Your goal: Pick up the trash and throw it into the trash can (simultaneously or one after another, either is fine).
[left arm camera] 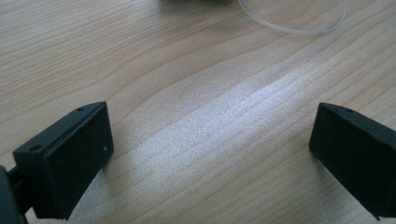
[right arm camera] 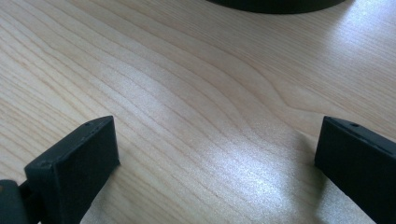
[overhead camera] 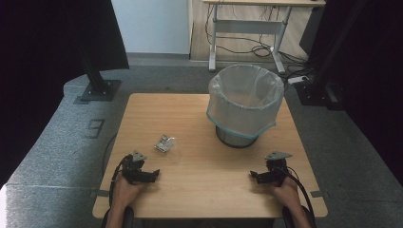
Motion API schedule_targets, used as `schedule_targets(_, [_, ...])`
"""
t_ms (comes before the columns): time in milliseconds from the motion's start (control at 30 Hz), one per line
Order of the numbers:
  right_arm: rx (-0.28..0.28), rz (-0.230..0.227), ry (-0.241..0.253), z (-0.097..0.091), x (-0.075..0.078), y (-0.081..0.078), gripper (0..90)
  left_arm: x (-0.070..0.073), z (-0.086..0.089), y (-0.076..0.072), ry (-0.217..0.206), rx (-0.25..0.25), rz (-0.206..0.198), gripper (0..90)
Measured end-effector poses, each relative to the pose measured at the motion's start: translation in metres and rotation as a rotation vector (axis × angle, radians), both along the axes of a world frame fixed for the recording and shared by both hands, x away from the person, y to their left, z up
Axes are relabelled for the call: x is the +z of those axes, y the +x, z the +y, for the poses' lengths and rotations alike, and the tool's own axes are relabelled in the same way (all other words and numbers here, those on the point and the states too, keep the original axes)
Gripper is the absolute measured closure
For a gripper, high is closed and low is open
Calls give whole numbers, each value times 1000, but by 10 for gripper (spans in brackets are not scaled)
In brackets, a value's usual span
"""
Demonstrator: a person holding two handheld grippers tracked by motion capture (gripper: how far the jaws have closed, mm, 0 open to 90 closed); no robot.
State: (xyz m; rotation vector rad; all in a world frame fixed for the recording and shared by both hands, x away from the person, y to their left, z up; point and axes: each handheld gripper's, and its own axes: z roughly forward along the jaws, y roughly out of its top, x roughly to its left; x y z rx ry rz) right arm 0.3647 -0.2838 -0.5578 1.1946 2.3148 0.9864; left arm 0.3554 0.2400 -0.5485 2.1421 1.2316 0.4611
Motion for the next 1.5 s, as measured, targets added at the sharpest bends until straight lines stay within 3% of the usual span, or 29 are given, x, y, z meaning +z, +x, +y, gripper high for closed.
schedule_targets(333, [3, 0, 0, 0, 0, -1, 0, 3, -2, 4, 4, -31, 13, 0])
schedule_targets(667, [5, 1, 1, 0, 0, -1, 0, 21, -10, 11, -21, -73, -9, 4])
schedule_targets(1000, [6, 2, 1, 0, 0, -1, 0, 43, -25, 27, -52, -117, -32, 0])
schedule_targets(1267, [10, 1, 0, 0, 0, -2, 0, 45, -41, 40, -48, -156, -41, 0])
schedule_targets(1500, [13, 1, -1, 0, 0, -2, 0, 41, -51, 50, -68, -183, -31, 0])
